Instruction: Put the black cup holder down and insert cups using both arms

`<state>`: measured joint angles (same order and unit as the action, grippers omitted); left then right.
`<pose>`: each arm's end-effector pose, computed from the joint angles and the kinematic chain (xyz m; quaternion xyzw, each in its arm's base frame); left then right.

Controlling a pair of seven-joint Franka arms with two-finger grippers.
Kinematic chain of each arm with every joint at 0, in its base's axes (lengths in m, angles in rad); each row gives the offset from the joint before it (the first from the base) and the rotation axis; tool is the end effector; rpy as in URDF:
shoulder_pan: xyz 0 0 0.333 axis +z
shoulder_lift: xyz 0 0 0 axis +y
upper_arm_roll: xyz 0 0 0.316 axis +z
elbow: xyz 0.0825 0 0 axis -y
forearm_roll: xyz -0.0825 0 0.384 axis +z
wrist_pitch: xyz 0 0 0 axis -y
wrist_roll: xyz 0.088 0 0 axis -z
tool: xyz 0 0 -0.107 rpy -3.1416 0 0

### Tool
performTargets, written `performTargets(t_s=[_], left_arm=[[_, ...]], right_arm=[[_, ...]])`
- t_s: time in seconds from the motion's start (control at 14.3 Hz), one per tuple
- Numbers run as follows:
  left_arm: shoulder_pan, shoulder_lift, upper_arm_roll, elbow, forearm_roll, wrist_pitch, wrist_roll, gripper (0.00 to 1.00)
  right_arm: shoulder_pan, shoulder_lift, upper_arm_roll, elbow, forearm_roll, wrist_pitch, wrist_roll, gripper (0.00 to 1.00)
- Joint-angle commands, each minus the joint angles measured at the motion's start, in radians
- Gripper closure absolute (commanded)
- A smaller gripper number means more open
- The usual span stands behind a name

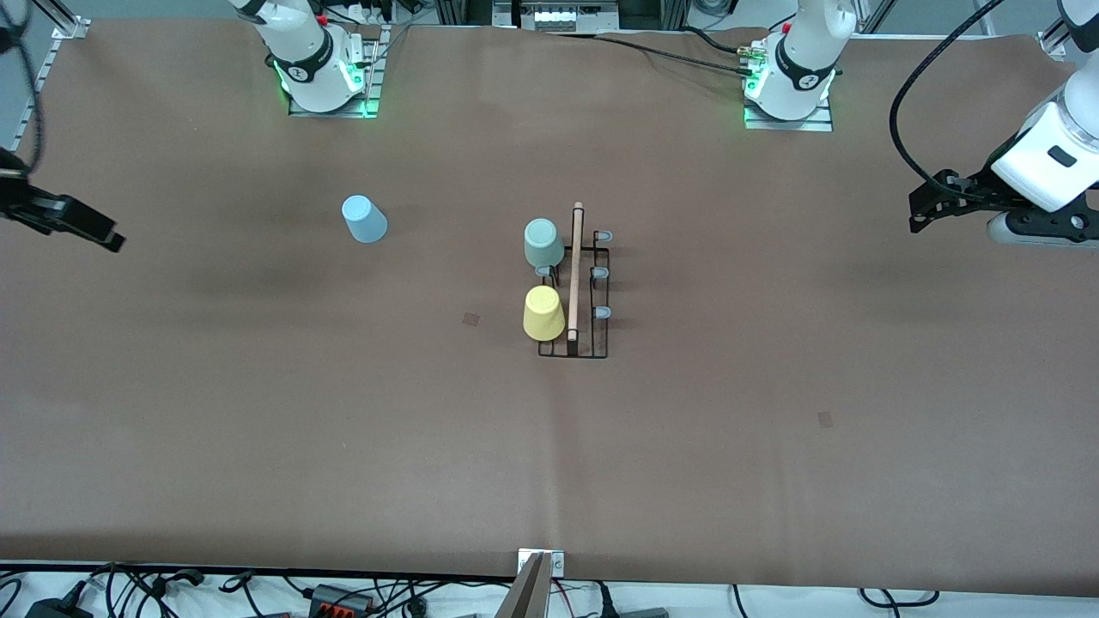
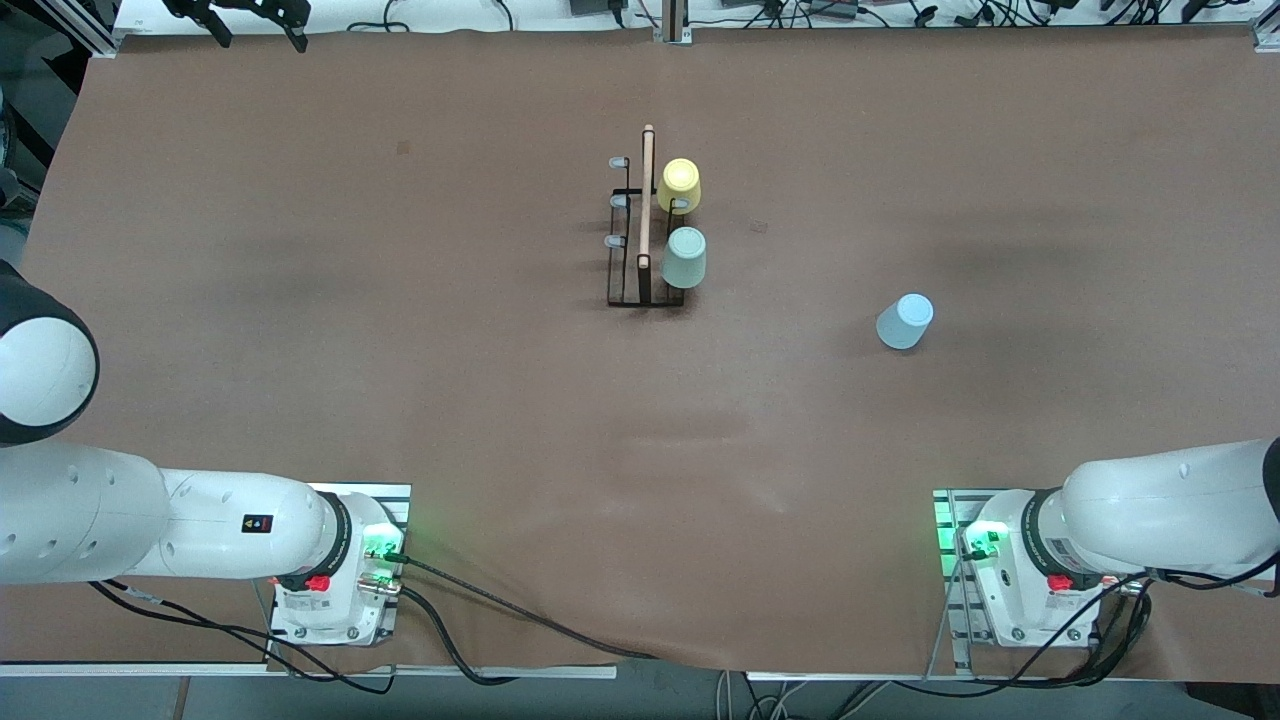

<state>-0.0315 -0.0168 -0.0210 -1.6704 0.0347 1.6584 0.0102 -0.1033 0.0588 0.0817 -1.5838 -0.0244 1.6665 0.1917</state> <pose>0.5546 -0.0258 0.5943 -0.9993 0.0328 -0.0028 0.0174 0.5801 -0.0163 0.5936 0.9943 -0.1055 0.0128 0.0087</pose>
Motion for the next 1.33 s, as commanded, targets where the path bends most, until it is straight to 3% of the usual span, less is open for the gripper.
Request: performTargets(t_s=[0.0, 0.7, 1.26], left_arm=[[0.002, -0.011, 0.0, 0.003, -0.013, -0.008, 0.021, 0.0], [0.004, -0.011, 0.0, 0.003, -0.013, -0.009, 0.019, 0.0], [0.004, -0.011, 0.0, 0.003, -0.013, -0.009, 0.019, 0.0]], right_arm=[[-0.001, -0.017, 0.018, -0.011, -0.011, -0.011, -0.003, 0.0], [-0.002, -0.045, 0.015, -0.044, 0.029, -0.007, -0.014, 0.0], [-0.015, -0.05, 0.013, -0.045, 0.031, -0.044, -0.135, 0.0]])
